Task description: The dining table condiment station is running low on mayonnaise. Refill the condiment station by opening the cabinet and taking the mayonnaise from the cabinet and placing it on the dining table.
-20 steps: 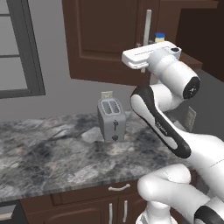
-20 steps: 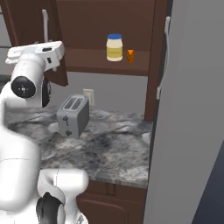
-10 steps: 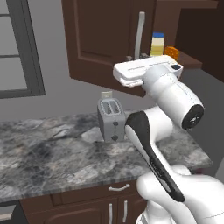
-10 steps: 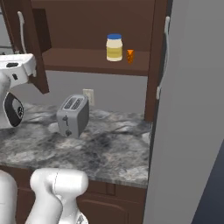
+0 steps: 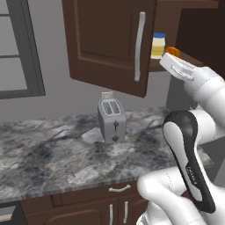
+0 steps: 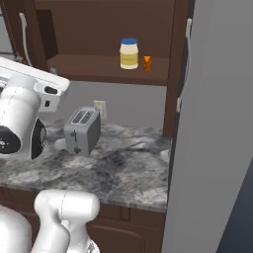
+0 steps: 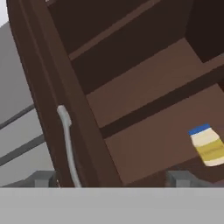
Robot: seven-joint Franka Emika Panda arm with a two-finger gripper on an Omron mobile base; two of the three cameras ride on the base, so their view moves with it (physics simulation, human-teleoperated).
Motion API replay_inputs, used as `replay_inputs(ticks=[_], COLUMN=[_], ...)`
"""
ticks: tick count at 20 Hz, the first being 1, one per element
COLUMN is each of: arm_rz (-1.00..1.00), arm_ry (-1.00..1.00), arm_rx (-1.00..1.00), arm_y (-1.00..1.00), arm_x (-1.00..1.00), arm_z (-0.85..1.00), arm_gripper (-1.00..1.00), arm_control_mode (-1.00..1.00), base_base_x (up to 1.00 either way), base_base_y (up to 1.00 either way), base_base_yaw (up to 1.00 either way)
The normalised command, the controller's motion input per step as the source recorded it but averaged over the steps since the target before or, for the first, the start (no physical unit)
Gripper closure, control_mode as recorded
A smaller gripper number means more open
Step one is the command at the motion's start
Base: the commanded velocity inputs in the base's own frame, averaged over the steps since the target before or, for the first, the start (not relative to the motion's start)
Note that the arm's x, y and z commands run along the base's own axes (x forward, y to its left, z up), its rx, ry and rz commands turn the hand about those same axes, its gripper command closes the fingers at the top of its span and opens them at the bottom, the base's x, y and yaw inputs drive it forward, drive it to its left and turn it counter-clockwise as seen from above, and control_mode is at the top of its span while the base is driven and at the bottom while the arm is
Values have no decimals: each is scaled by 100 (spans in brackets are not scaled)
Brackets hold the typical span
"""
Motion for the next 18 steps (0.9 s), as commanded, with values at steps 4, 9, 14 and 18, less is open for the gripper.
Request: replay_inputs(ticks=[4,9,14,18], arm_rz=[22,25,22,26], arm_ry=[19,15,36,36], arm_rx=[16,24,17,8], arm_y=[-61,-58,15,49], arm_x=[8,30,97,87], arm_z=[-51,-31,-10,-1], arm_gripper=[-100,-100,-100,-100], arm_control_mode=[-100,-100,-100,-100], base_base_x=[0,0,0,0], base_base_y=[0,0,0,0], base_base_yaw=[0,0,0,0])
